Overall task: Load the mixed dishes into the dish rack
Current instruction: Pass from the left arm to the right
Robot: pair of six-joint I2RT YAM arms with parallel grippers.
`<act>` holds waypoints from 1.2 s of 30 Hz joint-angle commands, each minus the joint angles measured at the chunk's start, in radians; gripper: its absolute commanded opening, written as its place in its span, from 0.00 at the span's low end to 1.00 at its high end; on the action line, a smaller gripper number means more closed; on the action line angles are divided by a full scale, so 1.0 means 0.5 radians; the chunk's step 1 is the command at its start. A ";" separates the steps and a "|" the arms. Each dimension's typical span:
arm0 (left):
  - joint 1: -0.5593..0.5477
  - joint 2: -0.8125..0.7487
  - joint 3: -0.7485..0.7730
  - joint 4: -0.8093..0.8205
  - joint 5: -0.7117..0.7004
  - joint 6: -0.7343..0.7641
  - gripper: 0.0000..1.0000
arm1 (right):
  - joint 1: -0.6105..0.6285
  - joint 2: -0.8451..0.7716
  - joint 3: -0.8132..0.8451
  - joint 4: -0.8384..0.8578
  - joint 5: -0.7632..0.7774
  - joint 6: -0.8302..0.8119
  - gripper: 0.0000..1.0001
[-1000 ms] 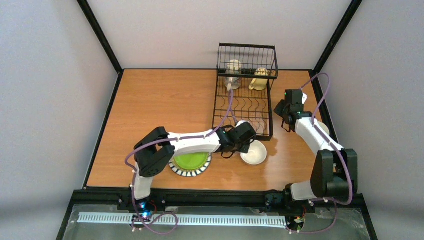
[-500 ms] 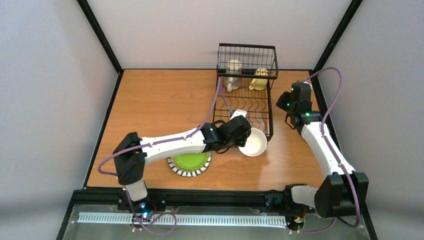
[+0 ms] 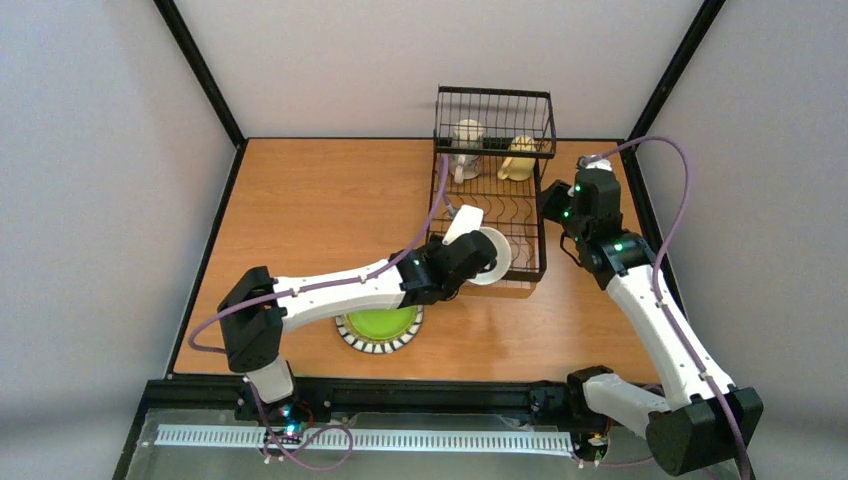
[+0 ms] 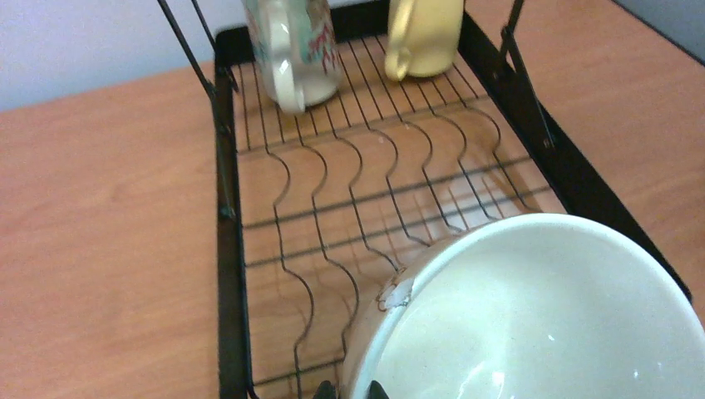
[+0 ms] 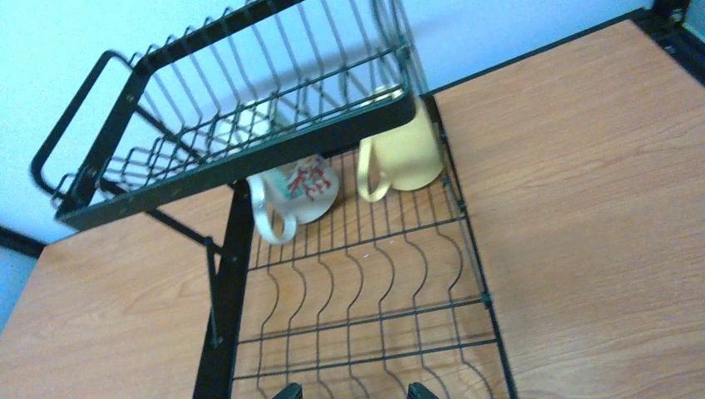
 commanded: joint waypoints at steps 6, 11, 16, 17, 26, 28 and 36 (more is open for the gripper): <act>-0.022 0.057 0.096 0.690 -0.432 0.536 0.00 | 0.306 -0.049 -0.067 -0.060 0.201 -0.048 0.72; -0.003 0.070 0.103 0.912 -0.406 0.718 0.00 | 0.365 -0.083 -0.147 -0.042 0.250 -0.076 0.72; 0.052 0.059 0.181 0.895 -0.294 0.728 0.00 | 0.412 -0.136 -0.231 0.000 0.287 -0.114 0.72; 0.063 0.064 0.207 0.877 -0.273 0.728 0.00 | 0.419 -0.140 -0.240 0.005 0.292 -0.121 0.72; 0.100 0.094 0.386 0.800 -0.141 0.753 0.00 | 0.531 -0.117 -0.245 0.025 0.371 -0.132 0.71; 0.104 0.093 0.409 0.744 -0.105 0.758 0.00 | 0.547 -0.108 -0.243 0.032 0.389 -0.131 0.71; 0.131 0.055 0.472 0.632 0.138 0.779 0.00 | 0.559 -0.089 -0.279 0.081 0.456 -0.133 0.57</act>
